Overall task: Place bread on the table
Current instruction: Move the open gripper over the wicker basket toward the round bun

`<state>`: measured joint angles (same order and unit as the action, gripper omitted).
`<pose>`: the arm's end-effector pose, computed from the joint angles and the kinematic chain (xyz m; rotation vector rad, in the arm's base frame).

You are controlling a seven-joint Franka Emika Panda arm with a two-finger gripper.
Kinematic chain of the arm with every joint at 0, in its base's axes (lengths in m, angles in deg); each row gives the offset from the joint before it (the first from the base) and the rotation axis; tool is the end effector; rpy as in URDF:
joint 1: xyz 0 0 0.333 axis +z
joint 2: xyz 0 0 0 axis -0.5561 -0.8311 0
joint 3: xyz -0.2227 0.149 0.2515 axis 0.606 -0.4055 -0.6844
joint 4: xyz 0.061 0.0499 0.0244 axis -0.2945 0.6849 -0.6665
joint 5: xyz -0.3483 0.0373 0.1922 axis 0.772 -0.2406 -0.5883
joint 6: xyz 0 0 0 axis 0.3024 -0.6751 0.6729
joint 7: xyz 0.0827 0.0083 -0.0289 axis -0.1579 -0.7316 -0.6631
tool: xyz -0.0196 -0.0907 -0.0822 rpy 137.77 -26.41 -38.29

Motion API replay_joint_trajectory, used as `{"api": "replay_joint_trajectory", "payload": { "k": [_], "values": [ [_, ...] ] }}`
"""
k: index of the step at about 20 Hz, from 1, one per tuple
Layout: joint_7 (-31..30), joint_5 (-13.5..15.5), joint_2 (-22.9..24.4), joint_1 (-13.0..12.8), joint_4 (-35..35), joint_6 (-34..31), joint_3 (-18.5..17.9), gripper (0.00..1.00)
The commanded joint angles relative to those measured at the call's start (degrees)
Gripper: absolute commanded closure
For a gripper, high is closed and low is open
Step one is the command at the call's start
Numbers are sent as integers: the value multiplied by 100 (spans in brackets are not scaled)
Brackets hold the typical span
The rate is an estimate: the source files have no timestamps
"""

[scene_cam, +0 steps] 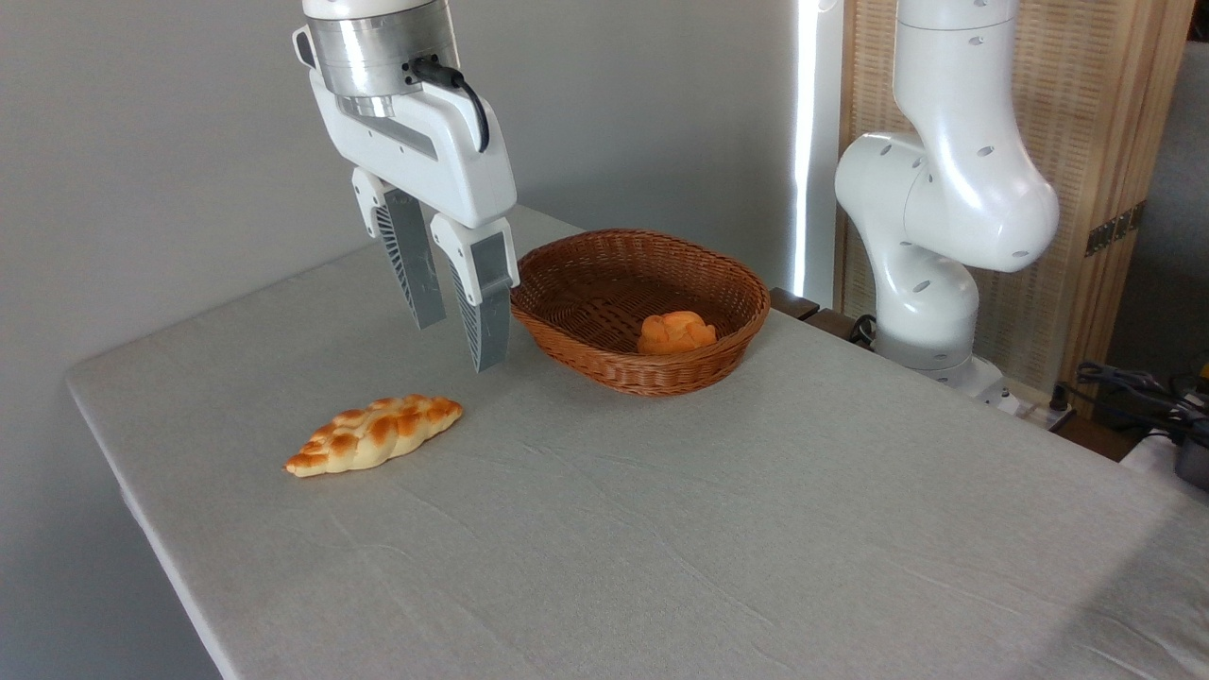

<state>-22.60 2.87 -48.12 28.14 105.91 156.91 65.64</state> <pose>0.5717 -0.0564 0.6396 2.8744 -1.1888 0.0320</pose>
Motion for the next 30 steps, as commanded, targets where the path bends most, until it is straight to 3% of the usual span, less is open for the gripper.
{"api": "replay_joint_trajectory", "payload": {
  "k": [1, 17, 21, 30],
  "values": [
    [76, 40, -62, -25, -120, -56, -140, 0],
    [67, 58, 69, -60, 239, 198, -141, 0],
    [67, 75, 762, -95, 1335, 752, -97, 0],
    [-144, 374, 2766, -244, 3526, 788, 105, 0]
  ]
}}
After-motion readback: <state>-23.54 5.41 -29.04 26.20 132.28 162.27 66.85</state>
